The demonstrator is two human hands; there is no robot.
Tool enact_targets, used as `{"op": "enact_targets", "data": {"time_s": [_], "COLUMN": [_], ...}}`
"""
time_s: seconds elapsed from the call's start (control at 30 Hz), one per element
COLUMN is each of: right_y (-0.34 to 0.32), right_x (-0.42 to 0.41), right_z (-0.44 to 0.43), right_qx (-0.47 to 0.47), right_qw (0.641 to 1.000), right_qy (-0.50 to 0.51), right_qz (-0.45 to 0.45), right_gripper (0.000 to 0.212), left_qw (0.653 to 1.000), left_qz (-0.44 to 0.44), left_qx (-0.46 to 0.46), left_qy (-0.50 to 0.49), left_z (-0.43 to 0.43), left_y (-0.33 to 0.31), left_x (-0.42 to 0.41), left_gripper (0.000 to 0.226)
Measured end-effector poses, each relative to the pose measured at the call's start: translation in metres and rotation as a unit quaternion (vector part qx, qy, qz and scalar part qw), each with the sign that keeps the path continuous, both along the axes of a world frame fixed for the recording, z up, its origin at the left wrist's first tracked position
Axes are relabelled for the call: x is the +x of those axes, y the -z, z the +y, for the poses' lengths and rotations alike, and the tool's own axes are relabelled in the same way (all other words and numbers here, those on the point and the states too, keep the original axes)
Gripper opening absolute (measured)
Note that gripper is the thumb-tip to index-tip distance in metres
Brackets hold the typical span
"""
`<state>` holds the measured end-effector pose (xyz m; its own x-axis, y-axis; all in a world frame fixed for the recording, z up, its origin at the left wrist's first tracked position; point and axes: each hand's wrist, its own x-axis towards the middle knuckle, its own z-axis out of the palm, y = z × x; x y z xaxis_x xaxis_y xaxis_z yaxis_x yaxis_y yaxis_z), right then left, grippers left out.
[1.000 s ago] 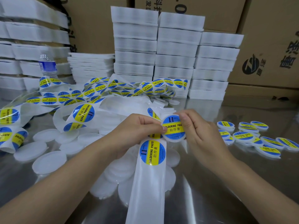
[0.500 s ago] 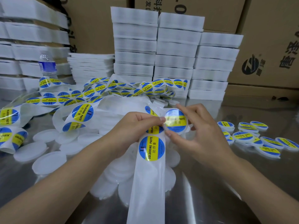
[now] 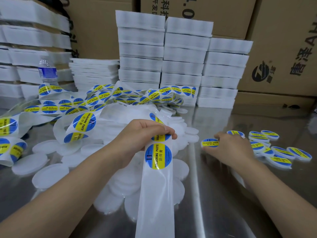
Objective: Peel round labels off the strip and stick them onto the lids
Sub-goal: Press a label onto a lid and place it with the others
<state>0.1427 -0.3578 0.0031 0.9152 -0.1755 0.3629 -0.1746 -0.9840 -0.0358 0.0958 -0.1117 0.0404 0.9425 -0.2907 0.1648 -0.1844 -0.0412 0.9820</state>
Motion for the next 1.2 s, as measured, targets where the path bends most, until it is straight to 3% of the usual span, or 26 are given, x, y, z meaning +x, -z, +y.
{"op": "enact_targets", "data": {"time_s": [0.33, 0.5, 0.57, 0.67, 0.77, 0.97, 1.2], "right_y": [0.002, -0.002, -0.007, -0.013, -0.018, -0.020, -0.016], "right_x": [0.004, -0.002, -0.004, -0.011, -0.028, -0.060, -0.062], "right_z": [-0.016, -0.012, -0.006, 0.012, 0.038, 0.067, 0.071], "right_qx": [-0.079, -0.118, -0.099, 0.066, 0.188, 0.187, 0.161], "right_qw": [0.989, 0.988, 0.993, 0.991, 0.929, 0.846, 0.841], "right_qy": [0.118, 0.098, 0.061, -0.070, -0.256, -0.449, -0.474], "right_qz": [0.027, 0.001, -0.016, -0.097, -0.192, -0.220, -0.206], "right_gripper": [0.039, 0.040, 0.041, 0.040, 0.030, 0.019, 0.020], "left_qw": [1.000, 1.000, 1.000, 1.000, 1.000, 0.999, 0.998], "left_qz": [-0.012, -0.016, -0.018, -0.017, -0.003, 0.030, 0.051], "left_qx": [-0.013, -0.005, -0.002, 0.006, 0.005, 0.035, 0.029], "left_qy": [0.006, 0.006, 0.006, -0.001, -0.015, -0.015, 0.008], "left_z": [0.003, 0.004, 0.004, 0.005, 0.005, 0.003, 0.001], "left_y": [-0.003, -0.002, -0.002, -0.001, -0.001, -0.003, 0.001], "left_x": [-0.001, 0.001, 0.002, 0.003, 0.004, 0.004, 0.005], "left_gripper": [0.032, 0.030, 0.029, 0.030, 0.033, 0.033, 0.044]}}
